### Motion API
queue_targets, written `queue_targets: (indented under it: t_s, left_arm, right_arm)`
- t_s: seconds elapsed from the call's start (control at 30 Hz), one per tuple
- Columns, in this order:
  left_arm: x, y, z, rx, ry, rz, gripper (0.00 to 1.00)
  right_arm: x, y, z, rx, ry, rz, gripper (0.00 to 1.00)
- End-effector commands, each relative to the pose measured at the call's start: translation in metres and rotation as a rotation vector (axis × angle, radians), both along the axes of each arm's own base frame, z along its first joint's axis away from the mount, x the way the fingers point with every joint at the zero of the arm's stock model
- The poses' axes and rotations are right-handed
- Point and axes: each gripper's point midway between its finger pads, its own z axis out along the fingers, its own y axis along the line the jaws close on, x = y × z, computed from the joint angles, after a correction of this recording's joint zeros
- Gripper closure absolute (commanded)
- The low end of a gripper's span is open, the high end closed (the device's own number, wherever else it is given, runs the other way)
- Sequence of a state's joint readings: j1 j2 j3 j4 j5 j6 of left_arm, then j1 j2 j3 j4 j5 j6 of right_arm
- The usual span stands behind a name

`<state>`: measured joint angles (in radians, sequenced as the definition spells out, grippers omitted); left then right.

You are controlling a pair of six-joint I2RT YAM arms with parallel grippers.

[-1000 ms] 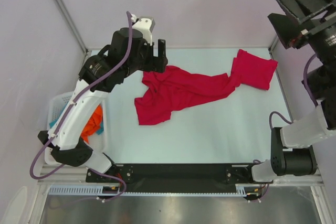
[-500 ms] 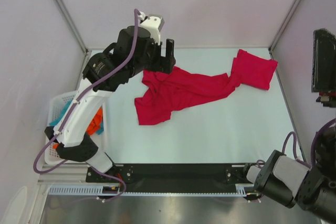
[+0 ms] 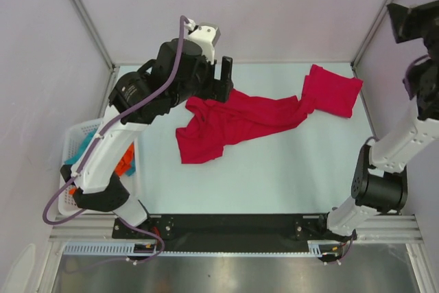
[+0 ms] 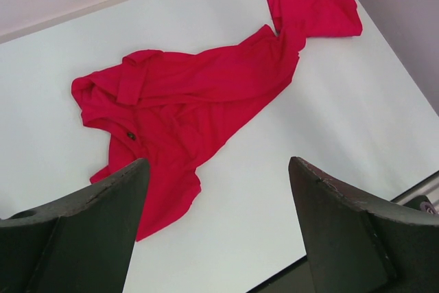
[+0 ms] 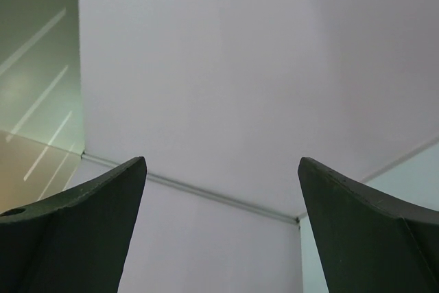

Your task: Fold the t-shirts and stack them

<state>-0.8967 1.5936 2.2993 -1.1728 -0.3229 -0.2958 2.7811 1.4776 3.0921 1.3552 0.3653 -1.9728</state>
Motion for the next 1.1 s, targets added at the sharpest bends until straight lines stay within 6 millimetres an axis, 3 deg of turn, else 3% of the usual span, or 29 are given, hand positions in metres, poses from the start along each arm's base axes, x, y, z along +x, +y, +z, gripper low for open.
queue_targets:
  t_s: [0.0,0.03,0.13,0.23,0.4,0.47,0.6,0.7,0.87,1.0,1.07]
  left_arm:
    - [-0.003,0.000,0.009,-0.022,-0.014,0.023,0.12]
    - [-0.003,0.002,0.008,-0.015,-0.014,0.029,0.12]
    - [-0.004,0.009,0.008,0.003,-0.018,0.048,0.12]
    - [-0.003,0.019,0.012,0.015,-0.039,0.077,0.11]
    - [0.000,0.018,0.010,0.027,-0.041,0.083,0.11]
    - [0.002,0.016,0.006,0.038,-0.037,0.085,0.11]
    - [0.003,0.015,0.004,0.045,-0.036,0.086,0.11]
    - [0.003,0.018,0.004,0.053,-0.041,0.094,0.11]
    - [0.003,0.024,0.001,0.070,-0.049,0.109,0.11]
    - [0.004,0.023,-0.001,0.063,-0.051,0.109,0.11]
    - [0.005,0.019,-0.004,0.061,-0.043,0.103,0.11]
  right_arm:
    - [0.050,0.008,-0.126,-0.631,0.351,0.029,0.00]
    - [0.073,0.015,-0.148,-0.634,0.402,0.059,0.00]
    - [0.094,0.043,-0.174,-0.662,0.455,0.102,0.00]
    - [0.118,0.051,-0.205,-0.661,0.520,0.131,0.00]
    - [0.162,0.058,-0.284,-0.655,0.680,0.213,0.00]
    - [0.167,0.062,-0.292,-0.646,0.684,0.241,0.00]
    - [0.178,0.087,-0.328,-0.573,0.706,0.425,0.00]
    - [0.181,0.086,-0.337,-0.585,0.734,0.398,0.00]
    - [0.182,0.073,-0.329,-0.497,0.731,0.380,0.00]
    - [0.184,0.071,-0.347,-0.180,0.720,0.645,0.00]
    - [0.184,0.069,-0.353,-0.170,0.729,0.660,0.00]
